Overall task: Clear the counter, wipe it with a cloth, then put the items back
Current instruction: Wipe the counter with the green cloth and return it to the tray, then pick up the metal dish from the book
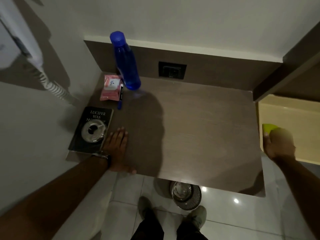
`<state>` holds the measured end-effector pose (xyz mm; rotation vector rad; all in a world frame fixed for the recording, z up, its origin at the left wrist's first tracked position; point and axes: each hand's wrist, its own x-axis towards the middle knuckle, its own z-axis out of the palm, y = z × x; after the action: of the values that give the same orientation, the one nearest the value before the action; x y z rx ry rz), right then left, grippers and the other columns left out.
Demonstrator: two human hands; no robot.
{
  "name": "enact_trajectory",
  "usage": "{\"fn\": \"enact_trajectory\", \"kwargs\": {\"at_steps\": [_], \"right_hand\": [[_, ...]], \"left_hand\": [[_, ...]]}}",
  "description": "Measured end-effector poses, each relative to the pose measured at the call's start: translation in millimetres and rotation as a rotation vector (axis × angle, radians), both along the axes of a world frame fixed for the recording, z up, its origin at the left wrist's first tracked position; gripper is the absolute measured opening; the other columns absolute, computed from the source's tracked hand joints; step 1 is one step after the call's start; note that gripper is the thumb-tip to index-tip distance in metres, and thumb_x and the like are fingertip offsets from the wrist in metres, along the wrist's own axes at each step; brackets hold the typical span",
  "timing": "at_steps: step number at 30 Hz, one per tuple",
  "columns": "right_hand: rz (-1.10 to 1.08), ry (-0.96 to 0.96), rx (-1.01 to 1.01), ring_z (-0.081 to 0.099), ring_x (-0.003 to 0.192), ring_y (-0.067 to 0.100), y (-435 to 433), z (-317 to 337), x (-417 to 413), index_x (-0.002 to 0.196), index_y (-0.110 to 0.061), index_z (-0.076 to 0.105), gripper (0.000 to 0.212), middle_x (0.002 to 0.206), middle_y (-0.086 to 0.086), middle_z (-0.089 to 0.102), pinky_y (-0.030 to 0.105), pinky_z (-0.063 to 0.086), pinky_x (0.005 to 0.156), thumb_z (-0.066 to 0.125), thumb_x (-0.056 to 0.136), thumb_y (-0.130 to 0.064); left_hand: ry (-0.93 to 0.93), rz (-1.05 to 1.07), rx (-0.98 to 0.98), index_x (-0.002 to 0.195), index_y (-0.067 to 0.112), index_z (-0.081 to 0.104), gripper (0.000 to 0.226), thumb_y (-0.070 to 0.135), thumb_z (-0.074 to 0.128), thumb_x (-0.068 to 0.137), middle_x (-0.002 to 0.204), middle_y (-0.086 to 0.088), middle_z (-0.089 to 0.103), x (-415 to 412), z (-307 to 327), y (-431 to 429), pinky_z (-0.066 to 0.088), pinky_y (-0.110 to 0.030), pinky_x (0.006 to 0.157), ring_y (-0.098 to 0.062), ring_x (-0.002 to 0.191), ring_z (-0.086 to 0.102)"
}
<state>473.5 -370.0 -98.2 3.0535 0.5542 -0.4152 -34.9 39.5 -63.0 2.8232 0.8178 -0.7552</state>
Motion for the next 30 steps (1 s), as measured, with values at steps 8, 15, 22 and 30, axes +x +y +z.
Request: {"fn": "enact_trajectory", "kwargs": {"at_steps": [8,15,22,30], "right_hand": [[-0.052,0.113,-0.005,0.036,0.151,0.046,0,0,25,0.155,-0.025,0.045,0.068,0.168,0.012,0.037,0.067,0.027,0.12,0.024,0.107,-0.068],[-0.029,0.232,0.009,0.027,0.159,0.036,-11,-9,32,0.154,-0.021,0.049,0.082,0.17,0.009,0.035,0.06,0.028,0.126,0.02,0.1,-0.074],[-0.055,0.184,0.215,0.035,0.157,0.032,-19,-29,40,0.153,-0.02,0.054,0.073,0.168,0.005,0.041,0.056,0.032,0.127,0.038,0.103,-0.071],[-0.038,0.213,0.247,0.05,0.143,0.042,-10,-14,50,0.147,-0.013,0.059,0.067,0.117,-0.042,0.068,0.031,0.036,0.119,0.039,0.105,-0.061]], "left_hand": [[-0.021,0.017,-0.022,0.163,-0.002,-0.003,0.176,0.117,0.015,0.034,0.17,-0.025,-0.015,1,3,-3,-0.002,-0.051,0.13,-0.039,0.16,-0.008],[0.036,0.023,-0.002,0.162,0.004,-0.018,0.176,0.118,0.029,0.036,0.169,-0.02,-0.026,0,-8,2,-0.005,-0.051,0.13,-0.035,0.159,-0.018],[0.077,0.023,-0.021,0.158,0.007,-0.026,0.176,0.119,0.028,0.035,0.166,-0.019,-0.034,2,-12,5,-0.005,-0.054,0.13,-0.036,0.158,-0.023],[0.085,0.022,-0.014,0.157,0.008,-0.031,0.175,0.119,0.029,0.035,0.165,-0.018,-0.038,1,-12,6,-0.011,-0.052,0.129,-0.034,0.156,-0.028]]}}
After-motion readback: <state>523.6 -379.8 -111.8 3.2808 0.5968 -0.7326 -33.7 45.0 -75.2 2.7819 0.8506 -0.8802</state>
